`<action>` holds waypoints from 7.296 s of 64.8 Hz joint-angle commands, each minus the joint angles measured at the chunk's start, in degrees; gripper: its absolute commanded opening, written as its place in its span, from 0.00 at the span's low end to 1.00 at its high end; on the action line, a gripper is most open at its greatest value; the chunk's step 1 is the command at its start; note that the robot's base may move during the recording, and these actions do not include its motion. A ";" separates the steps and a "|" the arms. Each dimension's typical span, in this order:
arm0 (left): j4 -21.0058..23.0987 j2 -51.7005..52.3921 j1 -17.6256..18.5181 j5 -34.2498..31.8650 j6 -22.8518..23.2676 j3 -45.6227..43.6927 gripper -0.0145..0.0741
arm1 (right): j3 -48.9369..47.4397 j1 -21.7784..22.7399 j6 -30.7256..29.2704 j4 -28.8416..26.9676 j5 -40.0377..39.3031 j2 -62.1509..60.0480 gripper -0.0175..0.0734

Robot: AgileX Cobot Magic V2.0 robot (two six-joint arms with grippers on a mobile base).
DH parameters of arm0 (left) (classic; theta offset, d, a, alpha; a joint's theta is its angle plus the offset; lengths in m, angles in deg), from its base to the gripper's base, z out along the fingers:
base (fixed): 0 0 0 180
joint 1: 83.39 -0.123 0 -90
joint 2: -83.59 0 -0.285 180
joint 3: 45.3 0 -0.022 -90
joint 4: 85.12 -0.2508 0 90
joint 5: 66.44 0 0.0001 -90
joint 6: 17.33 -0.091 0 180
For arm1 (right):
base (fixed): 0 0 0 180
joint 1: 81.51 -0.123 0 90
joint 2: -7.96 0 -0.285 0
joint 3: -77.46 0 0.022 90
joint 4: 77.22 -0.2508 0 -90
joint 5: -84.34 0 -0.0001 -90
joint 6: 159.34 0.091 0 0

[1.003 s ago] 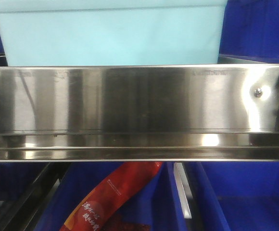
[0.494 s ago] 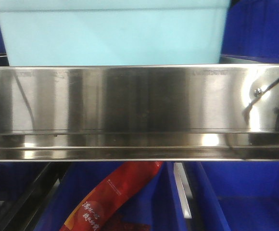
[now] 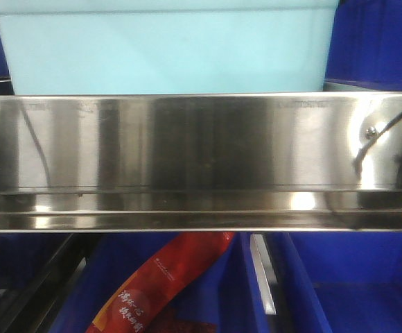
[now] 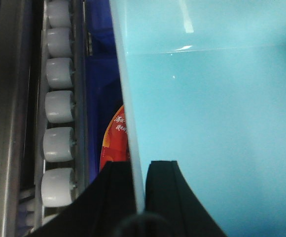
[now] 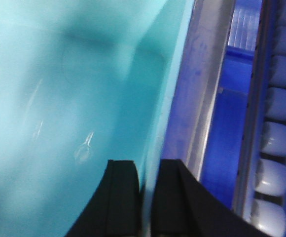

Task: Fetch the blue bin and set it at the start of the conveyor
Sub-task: 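Close both grippers on opposite rims and lift the light-blue bin, then hold the bin with both grippers and back away from the shelf, then hold the bin with both grippers while driving across the floor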

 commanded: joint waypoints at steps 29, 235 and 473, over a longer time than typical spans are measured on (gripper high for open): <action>0.90 18.70 -0.20 -1.60 -0.47 -0.53 0.04 | -0.46 -0.05 -1.23 1.01 -0.84 -18.28 0.03; 0.29 20.30 -0.20 -7.93 -0.47 -0.53 0.04 | -0.46 -0.05 -1.23 1.01 -3.98 -20.14 0.03; 0.18 20.29 -0.20 -7.93 -0.47 -0.53 0.04 | -0.46 -0.05 -1.23 1.01 -4.49 -20.14 0.03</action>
